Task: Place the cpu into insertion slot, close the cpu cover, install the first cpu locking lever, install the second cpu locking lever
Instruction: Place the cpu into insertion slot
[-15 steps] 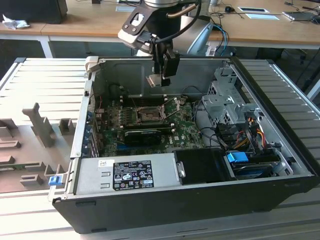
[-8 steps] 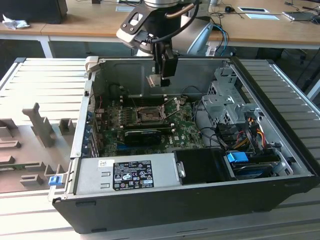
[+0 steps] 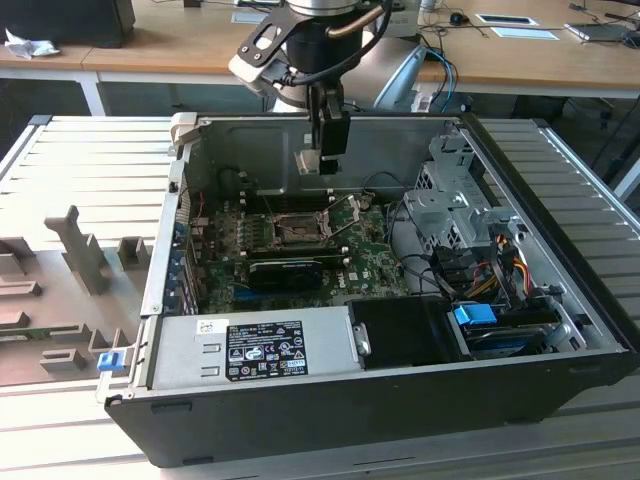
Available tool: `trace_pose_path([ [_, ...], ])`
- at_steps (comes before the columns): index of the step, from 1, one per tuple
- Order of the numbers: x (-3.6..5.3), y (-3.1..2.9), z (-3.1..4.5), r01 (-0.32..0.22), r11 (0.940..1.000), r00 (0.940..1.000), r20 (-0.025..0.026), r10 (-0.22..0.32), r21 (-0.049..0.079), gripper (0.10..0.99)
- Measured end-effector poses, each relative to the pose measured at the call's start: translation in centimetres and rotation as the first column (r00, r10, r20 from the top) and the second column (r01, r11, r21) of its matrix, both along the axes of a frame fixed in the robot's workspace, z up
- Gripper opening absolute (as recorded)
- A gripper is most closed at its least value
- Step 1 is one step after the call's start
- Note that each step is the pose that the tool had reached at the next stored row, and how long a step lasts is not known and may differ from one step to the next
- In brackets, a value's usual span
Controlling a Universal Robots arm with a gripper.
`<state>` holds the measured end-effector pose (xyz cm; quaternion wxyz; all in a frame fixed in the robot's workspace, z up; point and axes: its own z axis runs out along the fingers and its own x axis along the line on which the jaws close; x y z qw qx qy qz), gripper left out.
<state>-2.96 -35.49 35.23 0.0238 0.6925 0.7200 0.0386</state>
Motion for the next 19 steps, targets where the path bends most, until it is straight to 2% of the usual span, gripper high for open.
trace_pose_path([
  [5,0.0,0.0,-0.65,0.009,1.0,1.0,0.0,-0.009,0.0,0.529],
  [8,0.0,0.0,-1.28,0.009,1.0,1.0,0.0001,-0.009,0.0,0.529],
  [19,0.0,0.0,-2.03,0.009,1.0,1.0,0.0,-0.009,0.0,0.529],
])
